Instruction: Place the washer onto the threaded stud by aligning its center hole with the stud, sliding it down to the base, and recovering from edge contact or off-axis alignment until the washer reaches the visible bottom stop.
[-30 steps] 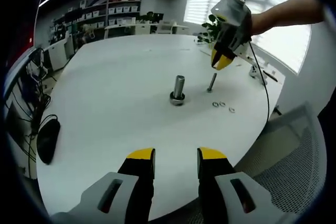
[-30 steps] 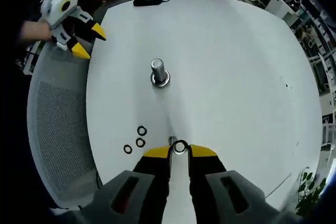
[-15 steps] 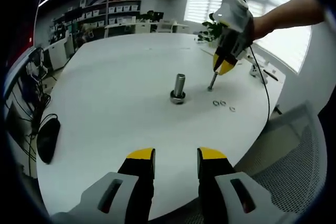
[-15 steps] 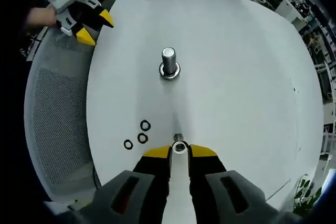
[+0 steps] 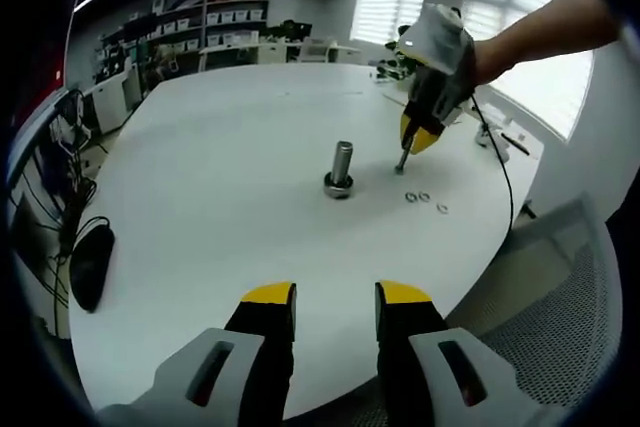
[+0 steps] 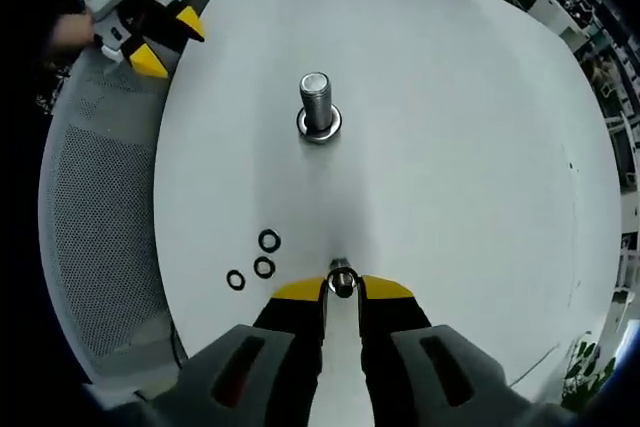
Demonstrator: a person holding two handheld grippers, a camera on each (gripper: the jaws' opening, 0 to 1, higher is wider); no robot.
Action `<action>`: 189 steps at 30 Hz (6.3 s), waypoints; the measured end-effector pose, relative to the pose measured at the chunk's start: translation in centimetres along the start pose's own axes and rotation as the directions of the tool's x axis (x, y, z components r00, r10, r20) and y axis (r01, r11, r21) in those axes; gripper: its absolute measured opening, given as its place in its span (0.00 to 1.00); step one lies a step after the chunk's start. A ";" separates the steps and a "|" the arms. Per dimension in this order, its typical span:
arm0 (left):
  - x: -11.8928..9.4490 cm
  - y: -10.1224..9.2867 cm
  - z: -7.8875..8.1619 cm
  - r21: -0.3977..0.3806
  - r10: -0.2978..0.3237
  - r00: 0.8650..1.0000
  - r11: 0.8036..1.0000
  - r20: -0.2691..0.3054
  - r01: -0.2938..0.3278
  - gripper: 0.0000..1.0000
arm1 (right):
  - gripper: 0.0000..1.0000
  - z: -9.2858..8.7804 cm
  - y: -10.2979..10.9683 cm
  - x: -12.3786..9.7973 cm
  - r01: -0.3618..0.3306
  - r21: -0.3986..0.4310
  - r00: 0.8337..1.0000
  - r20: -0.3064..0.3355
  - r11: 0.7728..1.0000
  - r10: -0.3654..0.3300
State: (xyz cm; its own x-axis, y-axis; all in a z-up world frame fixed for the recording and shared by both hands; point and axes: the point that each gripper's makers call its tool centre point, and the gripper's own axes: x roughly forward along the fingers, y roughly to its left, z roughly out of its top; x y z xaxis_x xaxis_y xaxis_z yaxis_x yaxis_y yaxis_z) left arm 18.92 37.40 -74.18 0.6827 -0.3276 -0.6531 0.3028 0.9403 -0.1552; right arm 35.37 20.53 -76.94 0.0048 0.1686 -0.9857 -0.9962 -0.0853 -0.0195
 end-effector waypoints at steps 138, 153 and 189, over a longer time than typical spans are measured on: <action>-0.3 0.6 0.3 0.000 0.030 0.999 1.000 0.011 -0.030 0.29 | 0.31 -2.8 8.8 0.5 -0.045 0.118 0.990 0.136 0.992 0.029; -0.1 0.6 -0.1 0.004 0.026 1.000 1.000 -0.007 -0.026 0.29 | 0.29 -1.8 10.1 2.2 -0.056 0.043 0.994 0.095 0.998 0.051; 0.1 0.7 -0.5 -0.001 0.025 0.999 1.000 -0.033 -0.025 0.28 | 0.15 -1.8 9.8 2.8 -0.016 -0.123 1.000 -0.015 0.992 0.014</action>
State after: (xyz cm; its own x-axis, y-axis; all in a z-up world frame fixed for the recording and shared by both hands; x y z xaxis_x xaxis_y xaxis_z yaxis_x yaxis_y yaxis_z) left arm 18.85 38.05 -74.74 0.6676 -0.3010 -0.6809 0.2852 0.9483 -0.1396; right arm 25.78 18.45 -80.19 -0.0078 0.1526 -0.9883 -0.9778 -0.2083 -0.0244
